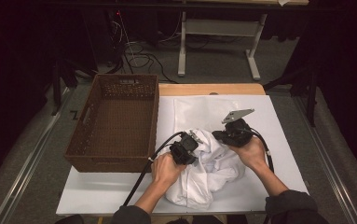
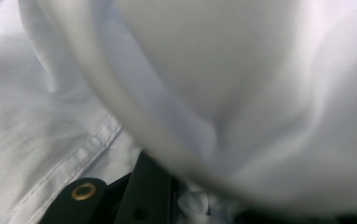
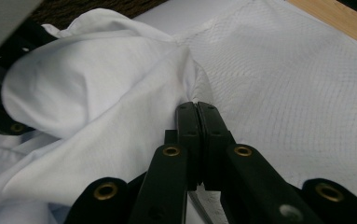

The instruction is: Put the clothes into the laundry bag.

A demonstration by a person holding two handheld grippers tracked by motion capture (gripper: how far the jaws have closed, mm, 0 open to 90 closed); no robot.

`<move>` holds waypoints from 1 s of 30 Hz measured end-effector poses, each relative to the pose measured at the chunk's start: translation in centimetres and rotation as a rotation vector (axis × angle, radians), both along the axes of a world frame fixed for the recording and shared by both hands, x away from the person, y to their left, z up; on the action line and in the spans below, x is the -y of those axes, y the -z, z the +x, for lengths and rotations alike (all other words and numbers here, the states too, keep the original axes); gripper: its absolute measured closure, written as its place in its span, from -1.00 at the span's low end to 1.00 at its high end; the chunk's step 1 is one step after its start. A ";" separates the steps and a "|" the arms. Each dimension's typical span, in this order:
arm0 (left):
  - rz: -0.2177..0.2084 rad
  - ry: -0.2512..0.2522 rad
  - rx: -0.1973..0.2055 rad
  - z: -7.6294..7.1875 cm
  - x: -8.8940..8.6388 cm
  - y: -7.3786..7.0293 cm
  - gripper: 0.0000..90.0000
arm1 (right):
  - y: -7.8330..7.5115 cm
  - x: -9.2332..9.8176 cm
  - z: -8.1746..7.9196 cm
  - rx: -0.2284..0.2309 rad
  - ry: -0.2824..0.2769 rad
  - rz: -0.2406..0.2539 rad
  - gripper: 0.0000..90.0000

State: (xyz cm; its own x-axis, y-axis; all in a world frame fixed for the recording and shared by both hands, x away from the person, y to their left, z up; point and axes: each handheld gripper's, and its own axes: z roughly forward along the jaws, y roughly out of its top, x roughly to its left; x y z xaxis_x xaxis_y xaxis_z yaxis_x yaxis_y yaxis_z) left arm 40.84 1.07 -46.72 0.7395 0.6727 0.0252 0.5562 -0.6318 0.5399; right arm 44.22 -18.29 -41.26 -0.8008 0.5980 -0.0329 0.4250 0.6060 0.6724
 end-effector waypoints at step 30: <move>-0.117 -0.034 -0.005 -2.1 -3.8 -6.0 -0.49 | 0.5 -0.4 0.2 -0.019 0.009 -0.010 1.00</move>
State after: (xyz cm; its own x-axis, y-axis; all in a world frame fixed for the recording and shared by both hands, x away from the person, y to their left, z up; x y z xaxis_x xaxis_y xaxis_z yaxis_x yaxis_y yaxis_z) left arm 38.79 4.84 -40.70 0.7163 0.6953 -0.0588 0.5793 -0.5455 0.6057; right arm 44.43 -17.89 -41.77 -0.7957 0.6052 -0.0237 0.4433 0.6085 0.6582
